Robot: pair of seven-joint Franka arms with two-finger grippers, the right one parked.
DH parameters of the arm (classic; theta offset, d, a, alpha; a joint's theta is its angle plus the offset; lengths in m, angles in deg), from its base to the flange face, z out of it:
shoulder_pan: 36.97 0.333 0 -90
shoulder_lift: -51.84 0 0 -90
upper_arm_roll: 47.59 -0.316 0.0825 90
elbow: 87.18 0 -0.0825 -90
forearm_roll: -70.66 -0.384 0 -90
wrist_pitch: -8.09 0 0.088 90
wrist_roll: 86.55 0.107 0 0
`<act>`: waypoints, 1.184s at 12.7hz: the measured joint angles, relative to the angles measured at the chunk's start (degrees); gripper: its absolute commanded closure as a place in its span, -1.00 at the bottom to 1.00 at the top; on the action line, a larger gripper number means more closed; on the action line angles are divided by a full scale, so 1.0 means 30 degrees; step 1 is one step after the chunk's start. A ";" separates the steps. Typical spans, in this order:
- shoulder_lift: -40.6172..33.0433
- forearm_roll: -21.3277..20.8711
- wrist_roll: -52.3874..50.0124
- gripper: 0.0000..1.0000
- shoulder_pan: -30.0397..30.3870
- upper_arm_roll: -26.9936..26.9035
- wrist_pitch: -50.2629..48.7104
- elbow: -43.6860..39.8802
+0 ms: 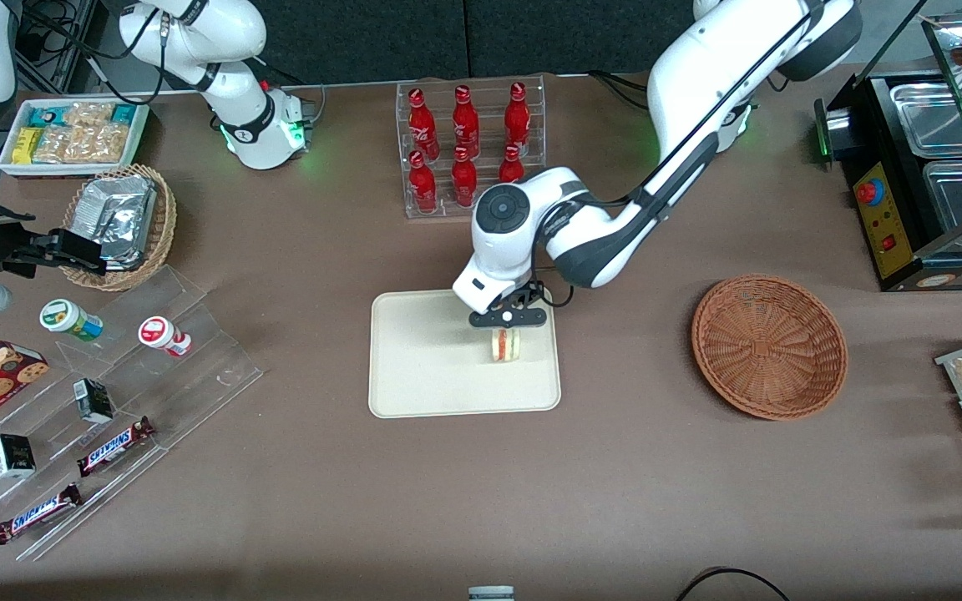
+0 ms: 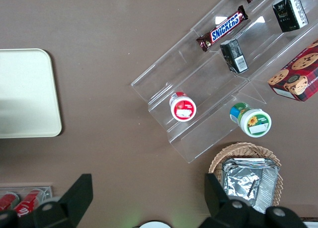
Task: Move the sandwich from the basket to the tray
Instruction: 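Carry the sandwich with the left gripper over the cream tray, then lower the sandwich onto the tray and open the left gripper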
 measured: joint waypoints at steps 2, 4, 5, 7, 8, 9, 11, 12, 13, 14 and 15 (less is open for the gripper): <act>0.0817 -0.1241 -0.1485 1.00 -0.0161 -0.0001 0.0643 -0.0027; 0.1281 -0.2058 -0.2380 1.00 -0.0287 0.0000 0.0865 -0.0075; 0.1392 -0.2261 -0.2495 1.00 -0.0378 0.0001 0.1061 -0.0104; 0.1546 -0.2431 -0.2574 -0.97 -0.0539 0.0004 0.1546 -0.0155; 0.1608 -0.2449 -0.2575 -1.00 -0.0625 0.0005 0.1572 -0.0176; 0.1650 -0.2466 -0.2575 -1.00 -0.0674 0.0005 0.1572 -0.0192; 0.1651 -0.2471 -0.2575 -1.00 -0.0674 0.0003 0.1447 -0.0310; 0.1643 -0.2470 -0.2575 -1.00 -0.0667 0.0005 0.1025 -0.0515; 0.1589 -0.2468 -0.2575 -1.00 -0.0666 0.0047 0.0320 -0.0909; 0.1446 -0.2456 -0.2576 -1.00 -0.0665 0.0169 -0.0580 -0.1414; 0.1153 -0.2332 -0.2599 -1.00 -0.0663 0.0380 -0.1512 -0.1938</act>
